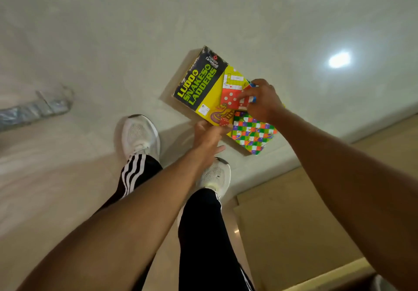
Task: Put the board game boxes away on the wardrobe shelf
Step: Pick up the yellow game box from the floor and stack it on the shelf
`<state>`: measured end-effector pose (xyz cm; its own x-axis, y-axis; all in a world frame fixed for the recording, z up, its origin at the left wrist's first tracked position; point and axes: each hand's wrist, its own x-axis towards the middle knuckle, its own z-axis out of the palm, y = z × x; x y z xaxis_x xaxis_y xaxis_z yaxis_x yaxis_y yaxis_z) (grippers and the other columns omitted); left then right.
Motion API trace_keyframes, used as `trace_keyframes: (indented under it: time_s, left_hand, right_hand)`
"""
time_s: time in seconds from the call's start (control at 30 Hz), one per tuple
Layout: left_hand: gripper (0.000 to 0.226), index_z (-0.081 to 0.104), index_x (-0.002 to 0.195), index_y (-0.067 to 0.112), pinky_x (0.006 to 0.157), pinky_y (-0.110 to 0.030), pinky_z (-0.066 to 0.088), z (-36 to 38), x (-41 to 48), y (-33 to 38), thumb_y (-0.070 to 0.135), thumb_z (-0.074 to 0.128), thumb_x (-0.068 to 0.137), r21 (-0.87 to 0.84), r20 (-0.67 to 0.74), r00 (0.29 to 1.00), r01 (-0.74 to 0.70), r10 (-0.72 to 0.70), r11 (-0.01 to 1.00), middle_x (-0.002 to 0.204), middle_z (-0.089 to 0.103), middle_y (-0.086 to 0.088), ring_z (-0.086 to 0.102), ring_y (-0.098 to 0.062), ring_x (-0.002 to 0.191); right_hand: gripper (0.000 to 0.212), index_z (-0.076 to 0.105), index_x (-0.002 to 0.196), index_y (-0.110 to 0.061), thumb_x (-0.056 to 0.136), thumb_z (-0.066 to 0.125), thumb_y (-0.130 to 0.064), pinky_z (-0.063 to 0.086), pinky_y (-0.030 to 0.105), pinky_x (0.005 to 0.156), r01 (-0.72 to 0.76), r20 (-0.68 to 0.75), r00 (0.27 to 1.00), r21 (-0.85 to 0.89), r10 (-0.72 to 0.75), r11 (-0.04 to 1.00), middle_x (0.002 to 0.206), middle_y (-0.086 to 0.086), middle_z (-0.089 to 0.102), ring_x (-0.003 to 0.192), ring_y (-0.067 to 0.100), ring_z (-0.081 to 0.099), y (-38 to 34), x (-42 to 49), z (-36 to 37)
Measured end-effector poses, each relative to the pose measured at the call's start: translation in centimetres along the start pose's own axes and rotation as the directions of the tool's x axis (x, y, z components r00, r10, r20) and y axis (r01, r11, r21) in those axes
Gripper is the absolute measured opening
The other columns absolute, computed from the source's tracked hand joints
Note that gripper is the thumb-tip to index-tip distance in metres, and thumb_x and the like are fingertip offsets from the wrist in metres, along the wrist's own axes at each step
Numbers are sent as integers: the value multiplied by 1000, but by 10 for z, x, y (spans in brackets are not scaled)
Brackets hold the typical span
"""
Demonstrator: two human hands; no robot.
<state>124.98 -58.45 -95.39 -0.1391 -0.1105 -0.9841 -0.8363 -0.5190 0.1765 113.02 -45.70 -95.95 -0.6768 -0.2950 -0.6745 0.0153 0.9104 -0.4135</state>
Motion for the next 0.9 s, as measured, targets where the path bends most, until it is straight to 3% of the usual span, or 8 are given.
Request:
trace_keyframes:
  time_s: [0.13, 0.27, 0.3, 0.5, 0.63, 0.73, 0.9]
  left_hand:
    - [70, 42, 116, 19, 76, -39, 54, -11, -18, 29, 2, 84, 64, 6, -44, 977, -208, 208, 978, 109, 66, 1, 67, -19, 95]
    - [74, 38, 120, 18, 61, -20, 51, -29, -63, 66, -6, 81, 65, 114, -5, 930, -365, 367, 924, 114, 63, 1, 63, -11, 97]
    - [75, 38, 122, 19, 63, -19, 51, -37, -89, 81, -7, 81, 65, 135, 18, 916, -399, 400, 907, 117, 60, 2, 61, -8, 98]
    - [82, 37, 133, 27, 69, -30, 49, -77, -253, 123, -1, 81, 69, 219, 118, 915, -403, 386, 889, 130, 56, 1, 68, -22, 103]
    - [83, 38, 132, 27, 76, -36, 56, -110, -397, 124, -7, 79, 69, 175, 116, 902, -430, 415, 886, 131, 56, -6, 67, -24, 103]
    - [81, 39, 128, 30, 79, -40, 58, -138, -492, 114, -10, 77, 69, 119, 89, 875, -483, 475, 867, 129, 58, -8, 65, -21, 103]
    - [83, 43, 130, 33, 87, -51, 57, -195, -612, 78, -7, 78, 67, 30, -61, 831, -552, 553, 833, 127, 58, -3, 62, -27, 111]
  right_hand:
    - [44, 73, 108, -16, 70, 61, 4, 44, 42, 102, 32, -105, 994, 155, -16, 987, 129, 20, 49, 117, 37, 54, -18, -16, -12]
    - [44, 74, 107, -16, 67, 57, -10, 44, 34, 101, 38, -218, 975, 303, 30, 952, 126, 19, 49, 115, 31, 56, -50, -50, -35]
    - [44, 73, 109, -17, 69, 58, -8, 44, 31, 100, 35, -224, 974, 329, 42, 944, 126, 18, 49, 115, 30, 55, -67, -67, -52]
    - [47, 67, 119, -14, 78, 60, 9, 48, 23, 87, 77, -224, 975, 398, 15, 914, 131, 18, 45, 121, 29, 51, -151, -187, -139]
    - [48, 64, 123, -15, 82, 60, 9, 52, 31, 92, 153, -186, 978, 360, -90, 920, 132, 18, 42, 124, 28, 49, -209, -294, -207]
    - [47, 61, 127, -15, 84, 62, 5, 50, 25, 89, 227, -171, 969, 339, -178, 913, 132, 16, 41, 126, 24, 46, -251, -368, -246]
    - [47, 62, 124, -16, 82, 65, 4, 54, 39, 93, 362, -153, 931, 292, -330, 885, 123, 3, 42, 116, 11, 45, -321, -469, -275]
